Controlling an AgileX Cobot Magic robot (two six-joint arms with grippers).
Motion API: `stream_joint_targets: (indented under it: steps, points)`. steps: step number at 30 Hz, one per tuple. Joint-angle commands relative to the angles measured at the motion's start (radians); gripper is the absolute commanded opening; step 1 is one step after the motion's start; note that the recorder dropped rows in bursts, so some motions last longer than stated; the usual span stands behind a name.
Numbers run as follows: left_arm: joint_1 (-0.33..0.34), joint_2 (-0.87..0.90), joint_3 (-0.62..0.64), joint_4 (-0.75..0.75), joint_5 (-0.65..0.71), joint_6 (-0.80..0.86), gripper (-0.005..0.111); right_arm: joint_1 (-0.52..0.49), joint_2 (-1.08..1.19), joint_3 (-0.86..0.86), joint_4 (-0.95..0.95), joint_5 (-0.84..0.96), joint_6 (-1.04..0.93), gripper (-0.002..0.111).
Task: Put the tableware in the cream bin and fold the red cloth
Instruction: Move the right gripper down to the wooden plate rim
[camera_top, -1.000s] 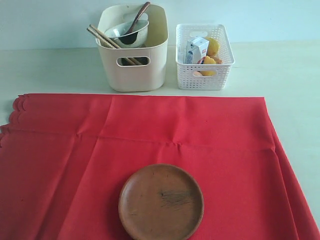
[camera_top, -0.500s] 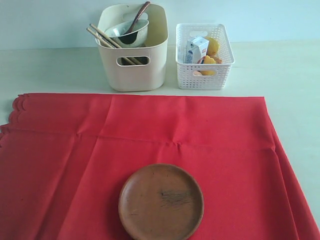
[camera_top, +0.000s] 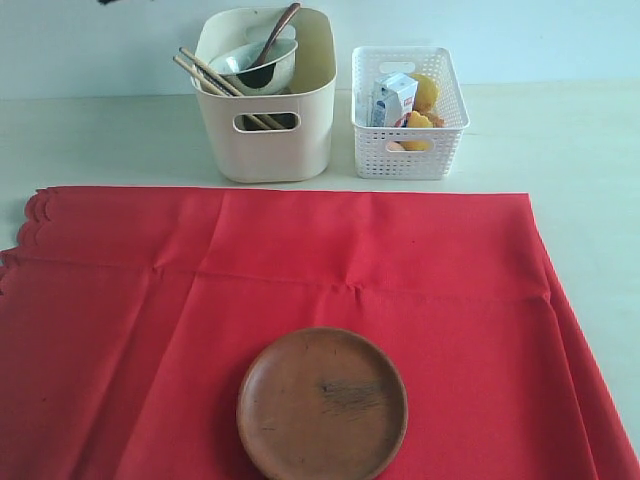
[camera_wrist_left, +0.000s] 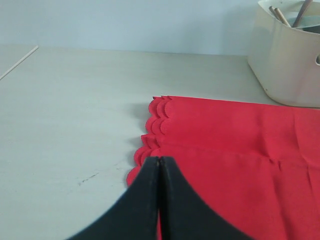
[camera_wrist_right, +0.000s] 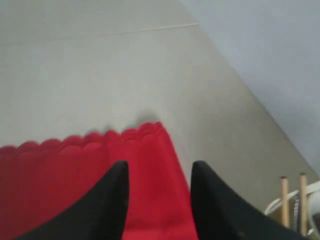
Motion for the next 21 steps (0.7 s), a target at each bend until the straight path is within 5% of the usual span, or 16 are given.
stream_joint_targets:
  steps: [1,7,12,21]
  points:
    - [-0.007,-0.006,0.003,-0.001,-0.007,0.0,0.0,0.005,-0.042,-0.007,-0.12,0.18,0.09,0.041]
    - [-0.007,-0.006,0.003,-0.001,-0.007,0.0,0.0,-0.03,-0.151,0.031,-0.209,0.406,0.188,0.041]
    - [-0.007,-0.006,0.003,-0.001,-0.007,0.0,0.0,-0.054,-0.266,0.277,-0.213,0.404,0.223,0.041]
    - [-0.007,-0.006,0.003,-0.001,-0.007,0.0,0.0,-0.058,-0.321,0.837,-0.216,0.036,0.302,0.041]
